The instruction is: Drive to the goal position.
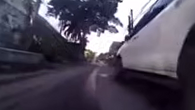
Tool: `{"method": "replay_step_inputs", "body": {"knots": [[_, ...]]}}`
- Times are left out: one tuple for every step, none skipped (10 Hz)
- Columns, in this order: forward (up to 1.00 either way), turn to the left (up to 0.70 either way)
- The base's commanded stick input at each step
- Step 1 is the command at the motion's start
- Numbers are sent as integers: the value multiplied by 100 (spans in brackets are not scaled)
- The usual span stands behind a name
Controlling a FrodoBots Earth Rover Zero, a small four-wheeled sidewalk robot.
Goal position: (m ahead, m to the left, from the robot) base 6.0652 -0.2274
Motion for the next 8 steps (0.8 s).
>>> {"method": "replay_step_inputs", "body": {"knots": [[70,-2],[70,-16],[70,-35],[70,-35],[70,-32],[70,0],[70,0],[70,0]]}}
